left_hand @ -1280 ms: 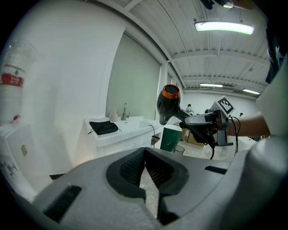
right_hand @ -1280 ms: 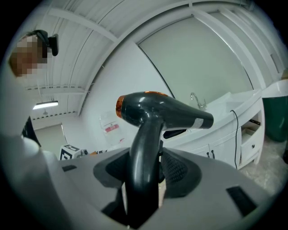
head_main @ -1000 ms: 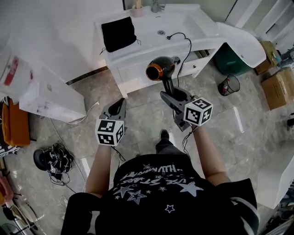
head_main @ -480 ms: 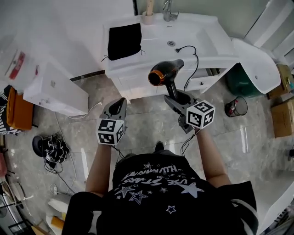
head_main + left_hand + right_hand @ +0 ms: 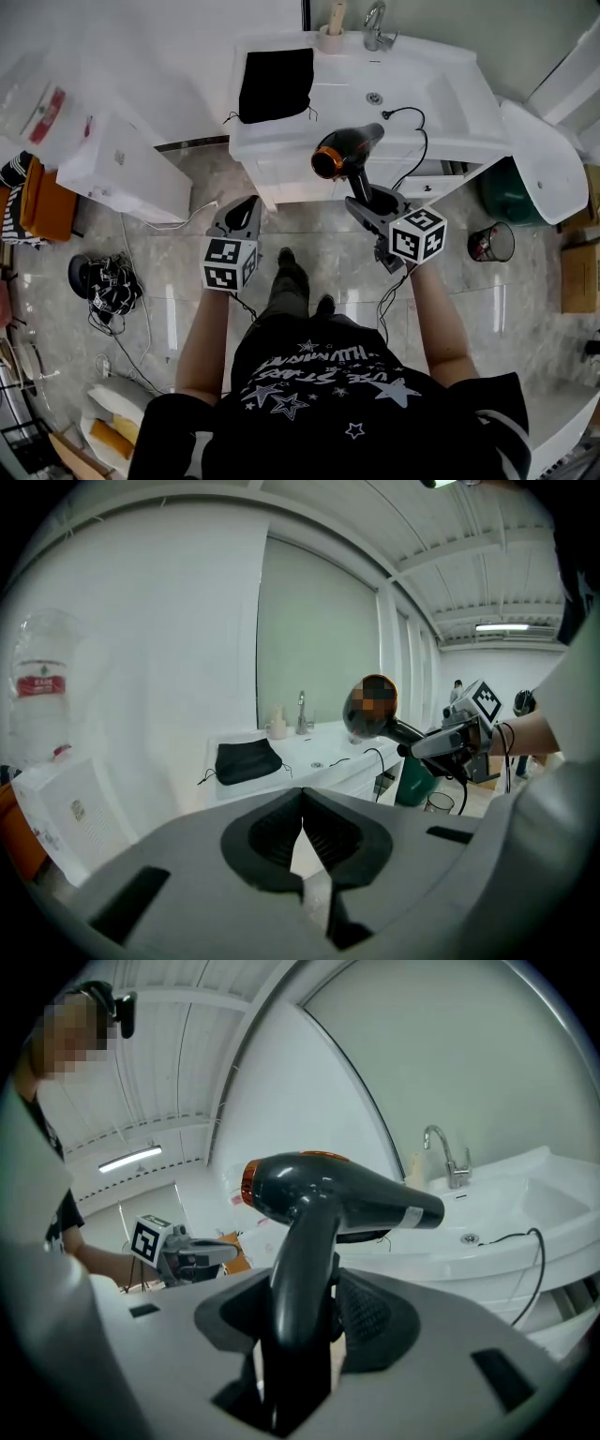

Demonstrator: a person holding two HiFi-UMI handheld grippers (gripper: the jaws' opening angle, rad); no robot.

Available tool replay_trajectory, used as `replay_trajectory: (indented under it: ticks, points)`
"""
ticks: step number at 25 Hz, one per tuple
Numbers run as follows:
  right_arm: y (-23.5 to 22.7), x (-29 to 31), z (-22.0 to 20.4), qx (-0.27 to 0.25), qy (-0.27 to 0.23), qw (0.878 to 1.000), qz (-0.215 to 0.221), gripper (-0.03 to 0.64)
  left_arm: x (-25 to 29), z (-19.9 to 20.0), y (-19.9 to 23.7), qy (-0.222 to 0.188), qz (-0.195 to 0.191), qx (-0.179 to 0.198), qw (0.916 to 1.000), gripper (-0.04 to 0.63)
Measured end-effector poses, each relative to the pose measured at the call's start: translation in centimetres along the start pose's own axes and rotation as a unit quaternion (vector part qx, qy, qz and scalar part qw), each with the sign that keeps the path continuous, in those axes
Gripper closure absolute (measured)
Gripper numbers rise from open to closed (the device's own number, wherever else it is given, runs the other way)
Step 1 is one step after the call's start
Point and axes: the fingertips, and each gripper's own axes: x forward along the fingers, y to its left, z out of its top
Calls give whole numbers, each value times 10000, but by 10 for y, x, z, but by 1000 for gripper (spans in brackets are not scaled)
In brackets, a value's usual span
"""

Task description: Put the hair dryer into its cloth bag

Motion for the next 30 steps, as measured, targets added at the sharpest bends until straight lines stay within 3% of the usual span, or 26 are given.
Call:
replay_trajectory:
  ticks: [11, 18, 20, 30]
  points:
    - [-32, 62, 27, -200, 333, 9992, 72, 417, 68, 18, 69, 182, -80, 201, 9996, 584]
    - [-58, 98, 47, -294, 411, 9987, 102, 417, 120, 30, 119, 351, 53, 561, 9978, 581]
    - [-65, 107, 48, -269, 453, 9986, 69, 417, 135, 29, 129, 415, 16, 608, 9973, 534]
    - [-91, 159, 65, -180, 592, 9980, 91, 417, 223, 8, 185, 961, -108, 1261, 9873, 444]
